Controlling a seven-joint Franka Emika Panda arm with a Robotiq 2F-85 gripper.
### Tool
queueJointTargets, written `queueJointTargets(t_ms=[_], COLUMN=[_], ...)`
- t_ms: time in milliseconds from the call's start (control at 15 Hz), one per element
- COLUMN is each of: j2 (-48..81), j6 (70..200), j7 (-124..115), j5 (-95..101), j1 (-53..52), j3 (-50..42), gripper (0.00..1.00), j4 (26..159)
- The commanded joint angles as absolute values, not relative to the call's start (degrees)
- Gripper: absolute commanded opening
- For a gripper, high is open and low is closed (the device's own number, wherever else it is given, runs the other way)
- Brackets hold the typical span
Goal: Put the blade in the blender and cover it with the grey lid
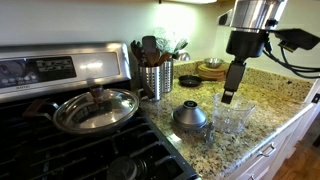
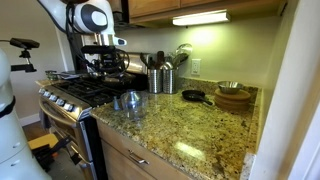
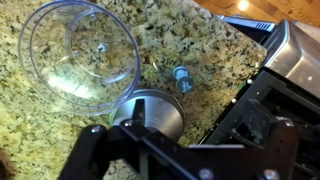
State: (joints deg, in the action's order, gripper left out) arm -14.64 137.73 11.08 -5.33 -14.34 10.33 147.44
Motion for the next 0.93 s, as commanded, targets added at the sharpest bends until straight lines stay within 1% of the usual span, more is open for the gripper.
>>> queueJointTargets(t_ms=[0, 67, 133, 200, 267, 333, 533, 733, 800, 867], j2=[-10.5, -9.7, -8.7, -7.8, -6.8, -5.9, -3.3, -1.2, -0.6, 0.0], j6=[140.7, 141.5, 142.3, 143.1, 144.0, 144.8, 146.6, 147.6, 147.7, 147.7], j7=[10.6, 10.6, 10.8, 10.9, 11.0, 11.0, 10.8, 10.9, 10.9, 10.9], j5=[-5.2, -5.4, -5.6, -5.7, -5.9, -6.0, -5.5, -5.3, -5.3, -5.3], j1=[-14.9, -14.8, -14.8, -14.7, -14.7, -14.7, -14.5, -14.3, -14.2, -14.1], j3=[11.1, 11.3, 11.3, 11.4, 11.5, 11.6, 12.0, 12.2, 12.2, 12.3], gripper=[1.0, 1.0, 0.9, 0.84, 0.76, 0.58, 0.39, 0.34, 0.38, 0.51], j4=[146.4, 146.4, 146.3, 146.3, 146.2, 146.0, 145.5, 144.7, 144.4, 144.1])
